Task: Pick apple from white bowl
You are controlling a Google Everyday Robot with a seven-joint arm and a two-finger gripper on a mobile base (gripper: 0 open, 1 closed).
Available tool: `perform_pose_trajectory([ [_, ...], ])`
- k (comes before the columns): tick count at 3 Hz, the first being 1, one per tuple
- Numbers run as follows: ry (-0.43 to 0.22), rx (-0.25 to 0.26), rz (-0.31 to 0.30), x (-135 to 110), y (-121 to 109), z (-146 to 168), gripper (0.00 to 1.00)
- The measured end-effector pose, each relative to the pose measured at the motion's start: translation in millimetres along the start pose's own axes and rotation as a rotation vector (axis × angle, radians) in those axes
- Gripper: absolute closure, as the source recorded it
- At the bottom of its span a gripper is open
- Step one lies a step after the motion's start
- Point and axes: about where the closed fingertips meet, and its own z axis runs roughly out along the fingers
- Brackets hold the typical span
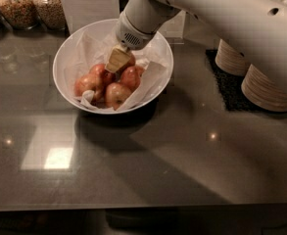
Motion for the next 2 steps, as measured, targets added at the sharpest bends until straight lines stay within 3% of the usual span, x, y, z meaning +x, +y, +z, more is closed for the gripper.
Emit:
perform_pose_trajectory([
  [1, 0.0, 0.0, 0.0, 0.0, 0.0, 0.0, 0.0],
  [2, 0.003, 0.014, 0.023, 2.2, -8.7, 5.9, 0.0],
])
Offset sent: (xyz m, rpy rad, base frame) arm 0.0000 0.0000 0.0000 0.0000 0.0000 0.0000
